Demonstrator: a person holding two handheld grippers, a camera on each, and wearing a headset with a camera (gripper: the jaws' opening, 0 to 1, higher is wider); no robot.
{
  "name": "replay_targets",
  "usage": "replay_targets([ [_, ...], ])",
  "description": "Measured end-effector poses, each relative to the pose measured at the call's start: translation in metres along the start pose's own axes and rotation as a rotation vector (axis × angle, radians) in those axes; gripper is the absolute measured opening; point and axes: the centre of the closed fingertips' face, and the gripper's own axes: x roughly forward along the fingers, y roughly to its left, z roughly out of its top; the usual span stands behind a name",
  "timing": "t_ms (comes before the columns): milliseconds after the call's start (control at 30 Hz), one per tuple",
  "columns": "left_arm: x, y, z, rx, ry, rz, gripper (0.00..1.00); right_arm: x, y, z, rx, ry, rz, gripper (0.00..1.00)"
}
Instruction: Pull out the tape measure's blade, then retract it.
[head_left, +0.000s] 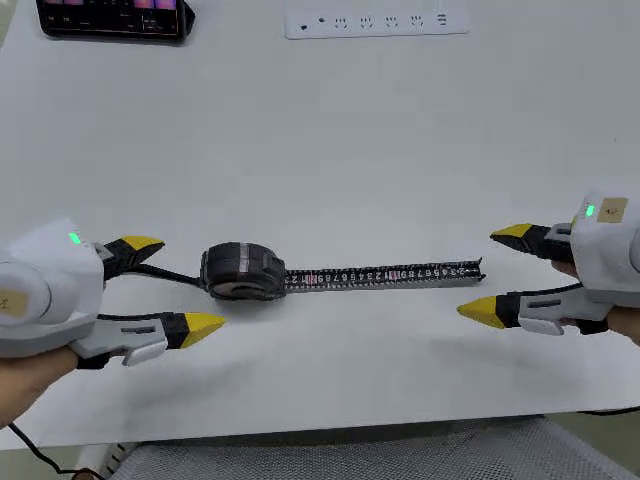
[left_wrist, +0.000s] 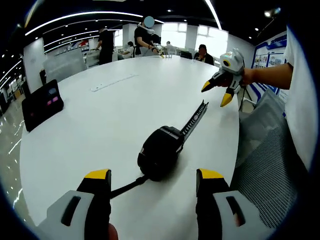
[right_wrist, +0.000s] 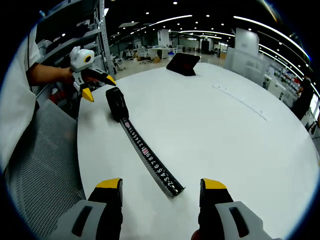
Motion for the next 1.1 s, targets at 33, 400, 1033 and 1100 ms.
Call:
replay_targets([
  [33, -0.001, 0.000, -0.001, -0.001, -0.001, 0.004, 0.67, -0.001, 0.000, 0.000, 0.002, -0.002, -0.003, 0.61],
  [400, -0.015, -0.002, -0.004, -0.059, -0.055, 0.034, 0.72, -0.009, 0.004, 0.001, 0.035, -0.056, -0.058, 0.67],
  [1033, -0.026, -0.010, -0.016, -0.117, -0.085, 0.068, 0.83, -0.011, 0.019, -0.005, 0.039, -0.088, -0.090, 0.75],
  [1100, -0.026, -0.012, -0.017, -0.119, -0.085, 0.070, 0.83, -0.010, 0.022, -0.006, 0.043, -0.092, -0.093, 0.75],
])
